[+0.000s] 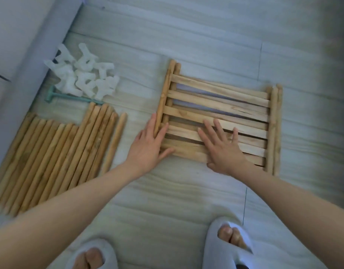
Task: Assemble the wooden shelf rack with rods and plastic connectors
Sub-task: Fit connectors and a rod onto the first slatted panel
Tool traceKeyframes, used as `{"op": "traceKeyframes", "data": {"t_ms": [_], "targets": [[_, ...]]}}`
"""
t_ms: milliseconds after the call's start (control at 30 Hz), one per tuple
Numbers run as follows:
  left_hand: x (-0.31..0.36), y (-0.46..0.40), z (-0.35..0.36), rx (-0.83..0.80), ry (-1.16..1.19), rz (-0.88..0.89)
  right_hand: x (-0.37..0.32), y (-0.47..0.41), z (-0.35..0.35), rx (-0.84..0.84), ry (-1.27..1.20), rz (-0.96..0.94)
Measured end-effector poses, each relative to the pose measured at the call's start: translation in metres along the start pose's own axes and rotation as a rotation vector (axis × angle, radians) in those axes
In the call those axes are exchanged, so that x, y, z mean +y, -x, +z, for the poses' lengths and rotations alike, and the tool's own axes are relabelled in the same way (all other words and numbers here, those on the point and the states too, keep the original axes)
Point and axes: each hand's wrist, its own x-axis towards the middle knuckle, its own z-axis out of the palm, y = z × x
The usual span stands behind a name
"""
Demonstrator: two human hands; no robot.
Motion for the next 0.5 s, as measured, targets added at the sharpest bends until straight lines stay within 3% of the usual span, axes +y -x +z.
{"op": "traceKeyframes", "data": {"t_ms": [233,400,500], "targets": [[0.009,-0.123,-0.035,-0.090,0.000,-0.181,0.061,-0.081,-0.057,0.102,-0.086,0.173],[0.021,-0.151,-0.055,0.098,0.341,-0.214,0.076,-0.095,-0.074,0.236,-0.063,0.215],[0.031,-0.156,-0.077,0.164,0.698,-0.282,0.081,-0.091,-0.085,0.302,-0.015,0.243]]}}
